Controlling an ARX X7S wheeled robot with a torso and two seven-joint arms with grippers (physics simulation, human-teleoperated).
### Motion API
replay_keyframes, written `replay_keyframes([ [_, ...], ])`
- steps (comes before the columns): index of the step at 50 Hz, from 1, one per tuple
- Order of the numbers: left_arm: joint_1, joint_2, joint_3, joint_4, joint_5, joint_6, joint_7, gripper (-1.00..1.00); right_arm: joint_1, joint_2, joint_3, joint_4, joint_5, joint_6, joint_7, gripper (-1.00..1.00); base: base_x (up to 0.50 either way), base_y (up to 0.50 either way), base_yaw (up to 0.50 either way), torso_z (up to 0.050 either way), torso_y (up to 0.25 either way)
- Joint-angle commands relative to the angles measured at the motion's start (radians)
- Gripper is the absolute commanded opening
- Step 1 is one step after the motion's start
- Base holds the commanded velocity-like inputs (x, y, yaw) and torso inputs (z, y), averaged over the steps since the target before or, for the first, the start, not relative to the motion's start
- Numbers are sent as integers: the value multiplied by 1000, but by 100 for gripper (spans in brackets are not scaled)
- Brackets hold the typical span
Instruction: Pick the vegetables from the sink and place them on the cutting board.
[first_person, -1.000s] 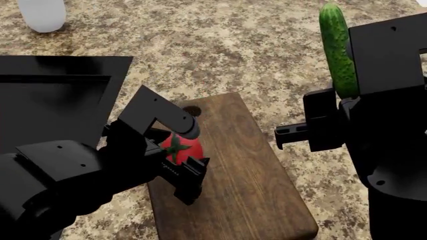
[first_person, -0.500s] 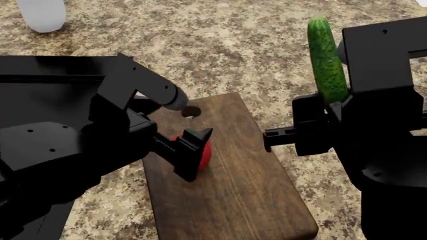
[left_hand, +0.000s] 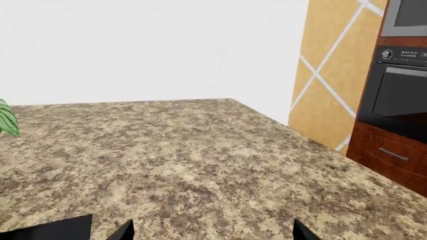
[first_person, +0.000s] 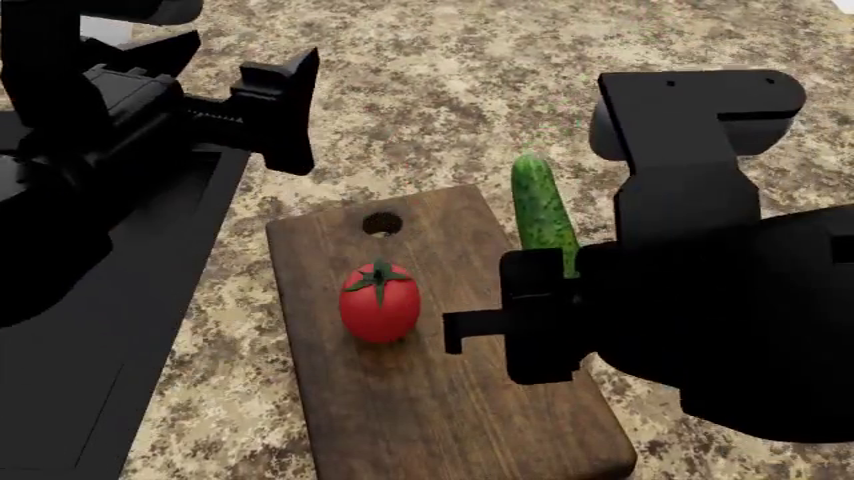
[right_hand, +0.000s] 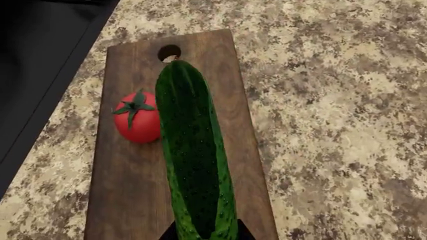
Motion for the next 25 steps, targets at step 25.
replay_keyframes([
  [25,17,-12,-35,7,-12,37,-40,100,8,-17,-168,88,78,3,-94,-100,0,0,0,0,0],
])
